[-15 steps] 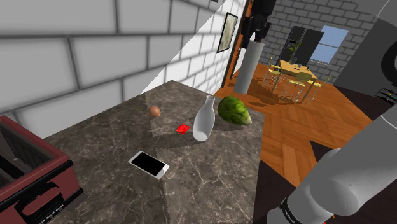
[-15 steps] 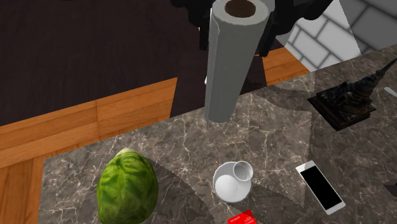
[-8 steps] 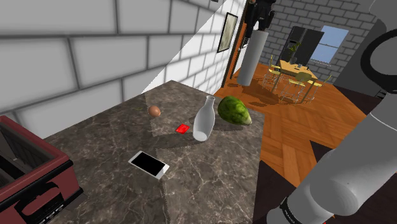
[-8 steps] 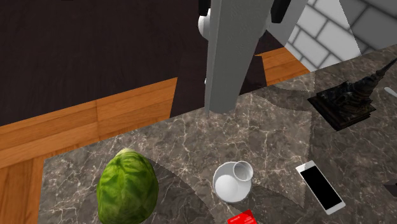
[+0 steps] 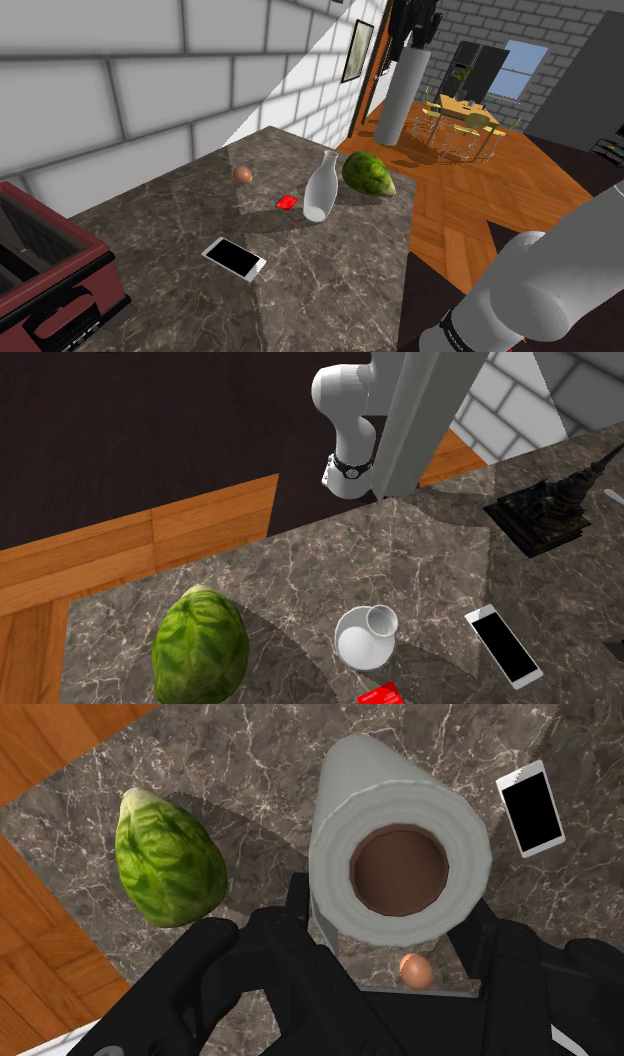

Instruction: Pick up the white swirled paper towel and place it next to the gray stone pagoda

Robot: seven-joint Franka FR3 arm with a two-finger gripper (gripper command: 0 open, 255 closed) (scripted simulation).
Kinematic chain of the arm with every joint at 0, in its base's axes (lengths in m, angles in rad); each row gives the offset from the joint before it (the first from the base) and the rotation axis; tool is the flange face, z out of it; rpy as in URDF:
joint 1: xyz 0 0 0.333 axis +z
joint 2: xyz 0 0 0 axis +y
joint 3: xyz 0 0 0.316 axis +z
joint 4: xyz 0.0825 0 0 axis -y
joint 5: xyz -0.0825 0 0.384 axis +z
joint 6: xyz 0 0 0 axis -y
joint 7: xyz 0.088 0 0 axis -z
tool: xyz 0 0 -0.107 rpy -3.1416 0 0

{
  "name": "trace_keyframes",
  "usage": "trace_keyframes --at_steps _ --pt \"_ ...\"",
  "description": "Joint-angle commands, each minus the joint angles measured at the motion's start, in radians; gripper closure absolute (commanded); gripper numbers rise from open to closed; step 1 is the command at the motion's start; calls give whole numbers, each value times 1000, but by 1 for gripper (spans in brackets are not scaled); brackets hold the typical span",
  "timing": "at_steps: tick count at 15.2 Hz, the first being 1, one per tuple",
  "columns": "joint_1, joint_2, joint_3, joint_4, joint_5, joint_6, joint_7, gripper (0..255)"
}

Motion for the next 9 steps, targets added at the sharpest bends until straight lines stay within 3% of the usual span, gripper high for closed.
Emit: trace_keyframes --at_steps 1,9 --pt "14 -49 27 -43 7 -6 44 255" --pt "64 -201 149 -177 67 -23 232 255"
